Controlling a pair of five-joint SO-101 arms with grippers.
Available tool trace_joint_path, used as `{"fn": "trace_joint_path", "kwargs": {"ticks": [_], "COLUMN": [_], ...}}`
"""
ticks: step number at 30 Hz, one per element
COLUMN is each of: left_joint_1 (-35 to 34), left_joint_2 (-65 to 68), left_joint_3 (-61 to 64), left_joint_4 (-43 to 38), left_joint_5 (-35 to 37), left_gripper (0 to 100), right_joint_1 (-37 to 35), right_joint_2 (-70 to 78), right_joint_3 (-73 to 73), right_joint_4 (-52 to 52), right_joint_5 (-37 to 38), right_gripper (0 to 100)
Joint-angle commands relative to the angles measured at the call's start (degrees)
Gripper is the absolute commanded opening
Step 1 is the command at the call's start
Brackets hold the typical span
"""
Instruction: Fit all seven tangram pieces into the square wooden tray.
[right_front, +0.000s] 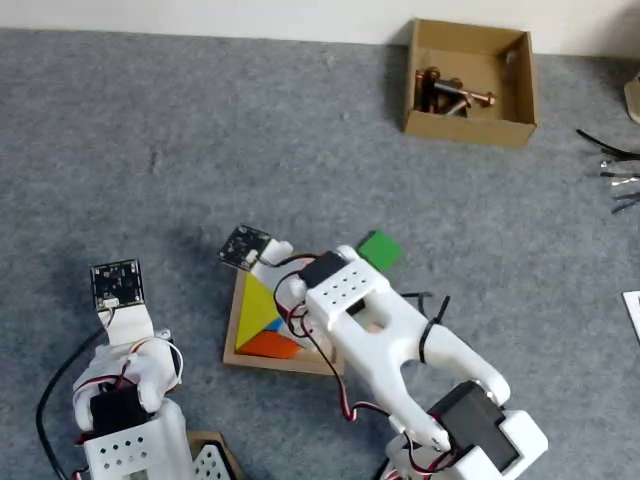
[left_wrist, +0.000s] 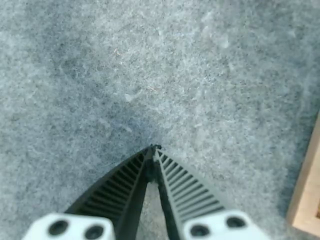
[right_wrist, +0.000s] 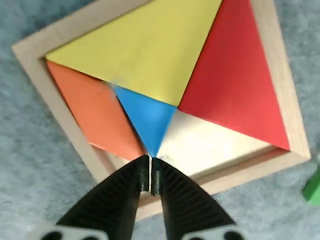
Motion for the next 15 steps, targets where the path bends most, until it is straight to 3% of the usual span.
{"fn": "trace_joint_path", "kwargs": {"ticks": [1, 8, 15], "left_joint_1": [-0.7, -0.7, -0.7], "left_joint_2": [-0.3, -0.3, -0.3], "left_joint_3": [1.1, 1.1, 1.1], "left_joint_4": [0.2, 0.2, 0.2], "left_joint_5": [0.6, 0.6, 0.6], "left_gripper": [1, 1, 1], "right_joint_1": [-0.7, 1.4, 12.0], "right_joint_2": [-3.3, -3.3, -3.3], "right_joint_3": [-5.5, -9.5, -15.8], "right_joint_4": [2.9, 6.9, 13.4], "right_joint_5": [-4.6, -5.9, -6.1], "right_gripper": [0.5, 0.5, 0.5]}}
